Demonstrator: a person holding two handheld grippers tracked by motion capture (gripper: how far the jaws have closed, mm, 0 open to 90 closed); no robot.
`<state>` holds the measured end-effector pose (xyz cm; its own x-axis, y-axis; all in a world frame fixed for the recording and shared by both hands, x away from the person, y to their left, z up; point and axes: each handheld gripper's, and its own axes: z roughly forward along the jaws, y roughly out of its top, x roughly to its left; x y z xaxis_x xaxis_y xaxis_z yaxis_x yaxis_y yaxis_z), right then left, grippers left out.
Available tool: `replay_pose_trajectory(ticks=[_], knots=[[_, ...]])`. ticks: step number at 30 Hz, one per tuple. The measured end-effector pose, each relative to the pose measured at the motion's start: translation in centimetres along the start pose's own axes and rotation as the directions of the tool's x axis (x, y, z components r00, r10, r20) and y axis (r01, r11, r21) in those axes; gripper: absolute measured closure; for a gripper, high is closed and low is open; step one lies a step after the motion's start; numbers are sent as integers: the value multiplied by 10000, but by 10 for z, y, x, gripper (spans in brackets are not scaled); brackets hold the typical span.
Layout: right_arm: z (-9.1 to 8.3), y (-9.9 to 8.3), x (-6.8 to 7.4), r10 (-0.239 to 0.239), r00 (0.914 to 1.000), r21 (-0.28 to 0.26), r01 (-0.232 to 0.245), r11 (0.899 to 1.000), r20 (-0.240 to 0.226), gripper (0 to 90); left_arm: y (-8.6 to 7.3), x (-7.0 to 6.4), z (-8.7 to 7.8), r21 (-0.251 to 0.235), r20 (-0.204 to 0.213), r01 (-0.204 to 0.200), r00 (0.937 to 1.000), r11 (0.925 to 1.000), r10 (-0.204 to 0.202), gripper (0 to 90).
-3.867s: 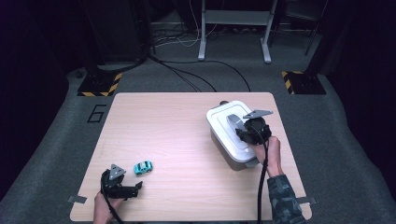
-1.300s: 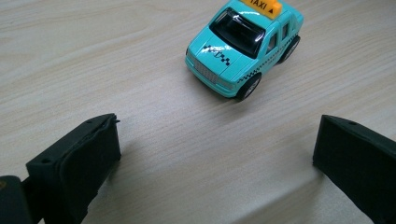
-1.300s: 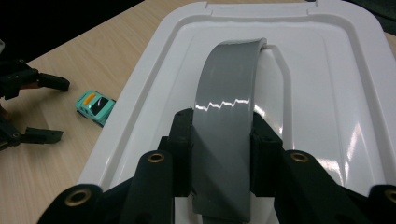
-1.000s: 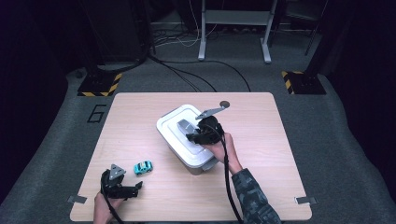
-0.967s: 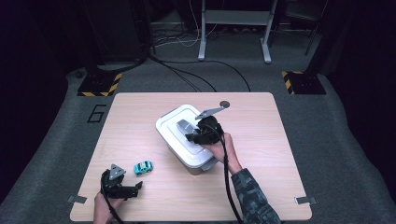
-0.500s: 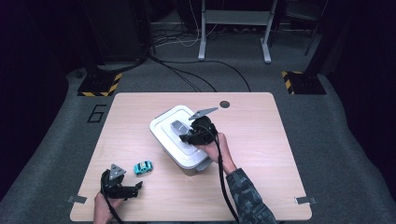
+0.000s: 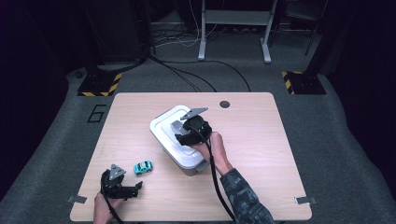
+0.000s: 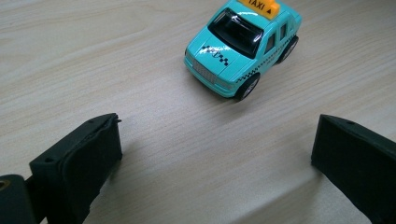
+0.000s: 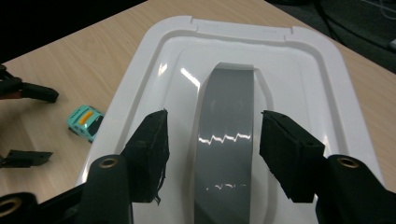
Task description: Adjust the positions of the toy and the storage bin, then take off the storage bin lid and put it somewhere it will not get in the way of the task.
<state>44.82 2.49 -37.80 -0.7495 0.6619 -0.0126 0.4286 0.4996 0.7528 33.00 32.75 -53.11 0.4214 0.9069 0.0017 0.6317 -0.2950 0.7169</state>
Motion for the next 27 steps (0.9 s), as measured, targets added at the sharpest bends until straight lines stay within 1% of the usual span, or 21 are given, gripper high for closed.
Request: replay_pose_trajectory(ticks=[1,2,4,6,7,8,11,14,15,16,17,18,19,20,21,22,23,27], knots=[[-1,1,1,74,10000,136,-75,9999,62,424,0,0,0,-4,-2,3,10000,10000,-3,14],[0,2,1,23,9999,21,-23,10000,123,432,0,0,0,-2,-1,5,10000,10000,-5,14],[-1,5,3,-33,9992,149,27,9999,408,459,0,0,0,-3,1,6,10000,10000,-6,14],[-1,6,4,-307,9978,237,294,9993,584,479,0,0,0,-2,1,3,10000,10000,-3,14],[-1,7,6,-330,9969,248,313,9992,710,493,0,0,0,-3,2,5,10000,10000,-5,14],[-1,8,7,-447,9958,256,428,9988,795,499,0,0,0,-1,2,3,10000,10000,-3,14],[0,9,10,-779,9922,397,744,9964,970,539,0,0,0,-3,0,9,10000,10000,-9,14],[1,10,12,-760,9907,561,700,9960,1133,609,0,0,0,-2,1,7,10000,10000,-7,14],[3,10,11,-884,9890,499,830,9953,1186,625,0,0,0,-1,1,6,10000,10000,-6,14],[3,10,11,-759,9912,542,703,9960,1085,629,0,0,0,-3,1,8,10000,10000,-8,14],[3,10,11,-692,9918,569,633,9964,1079,630,0,0,0,-4,-1,9,10000,10000,-9,14],[3,10,9,-826,9910,480,779,9958,1054,633,0,0,0,-4,-2,11,10000,10000,-11,14],[3,10,9,-753,9919,478,708,9963,1023,635,0,0,0,-6,-3,15,10000,10000,-15,14],[2,10,9,-573,9934,570,518,9970,989,637,0,0,0,-6,-2,16,10000,10000,-16,14],[2,10,8,-692,9928,503,645,9966,981,640,0,0,0,-4,-3,20,10000,10000,-20,14],[2,10,7,-656,9933,440,616,9971,955,643,0,0,0,-6,-4,20,10000,10000,-20,14],[1,10,8,-461,9947,481,418,9980,924,645,0,0,0,-4,-5,22,10000,10000,-22,14],[-1,9,8,-650,9933,218,632,9978,960,652,0,0,0,-19,10,71,10000,10000,-71,14]])
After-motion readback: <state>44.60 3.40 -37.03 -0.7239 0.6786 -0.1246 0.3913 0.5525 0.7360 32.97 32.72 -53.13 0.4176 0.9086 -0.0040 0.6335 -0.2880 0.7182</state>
